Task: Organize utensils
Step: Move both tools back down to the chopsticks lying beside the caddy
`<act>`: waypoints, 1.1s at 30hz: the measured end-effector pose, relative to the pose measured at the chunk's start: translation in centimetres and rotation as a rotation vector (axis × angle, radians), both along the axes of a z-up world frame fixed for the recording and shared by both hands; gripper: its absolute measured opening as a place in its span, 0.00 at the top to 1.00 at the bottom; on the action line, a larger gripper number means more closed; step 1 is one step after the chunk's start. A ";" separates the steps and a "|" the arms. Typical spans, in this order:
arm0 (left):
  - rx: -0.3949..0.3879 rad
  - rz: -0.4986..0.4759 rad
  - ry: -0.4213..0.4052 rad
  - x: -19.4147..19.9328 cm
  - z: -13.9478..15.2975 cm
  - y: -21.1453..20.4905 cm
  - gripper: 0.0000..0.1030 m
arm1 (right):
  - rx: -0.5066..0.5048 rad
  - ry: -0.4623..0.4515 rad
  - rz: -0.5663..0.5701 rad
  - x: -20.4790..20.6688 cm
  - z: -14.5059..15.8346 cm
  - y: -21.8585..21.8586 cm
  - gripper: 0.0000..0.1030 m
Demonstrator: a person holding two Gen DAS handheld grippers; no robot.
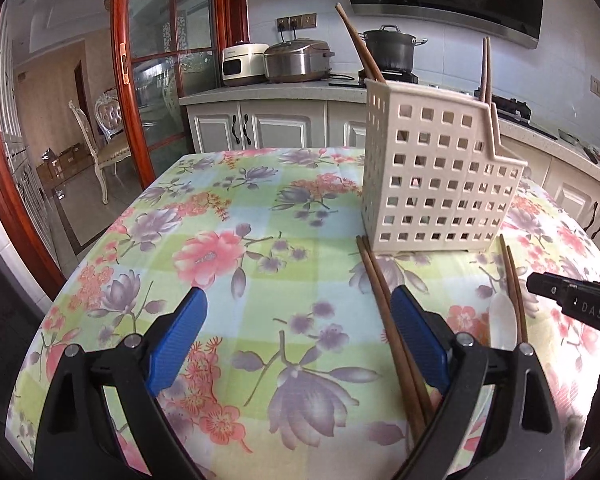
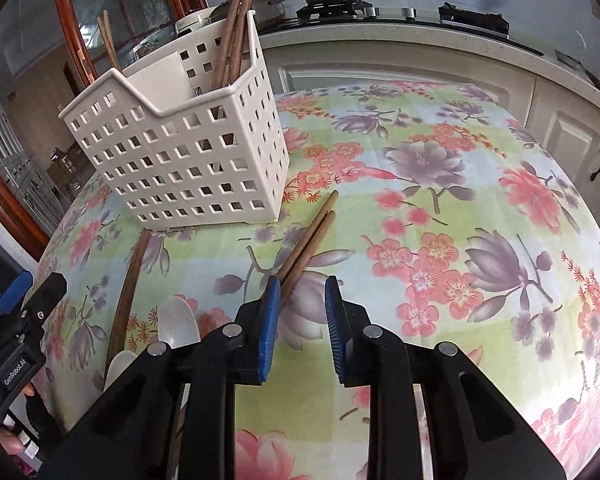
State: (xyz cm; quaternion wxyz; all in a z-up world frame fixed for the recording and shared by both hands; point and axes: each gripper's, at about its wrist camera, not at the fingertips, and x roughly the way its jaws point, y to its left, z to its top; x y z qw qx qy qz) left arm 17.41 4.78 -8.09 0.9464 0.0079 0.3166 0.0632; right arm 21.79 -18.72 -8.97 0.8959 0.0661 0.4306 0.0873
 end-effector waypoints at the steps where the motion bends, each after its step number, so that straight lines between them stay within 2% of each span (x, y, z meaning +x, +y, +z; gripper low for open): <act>1: -0.010 -0.003 0.007 0.0 -0.1 0.1 0.12 | -0.002 0.008 0.001 0.1 -0.1 0.3 0.79; 8: -0.037 0.008 0.004 -0.2 -0.1 1.0 0.12 | -0.076 0.023 -0.035 0.4 -0.6 1.3 0.82; 19: -0.027 0.048 0.016 -0.1 0.1 1.6 0.12 | -0.161 0.045 -0.039 1.6 -0.7 1.9 0.86; 33: -0.021 0.060 0.033 0.2 0.1 1.7 0.12 | -0.160 0.056 -0.040 3.1 -0.7 1.3 0.85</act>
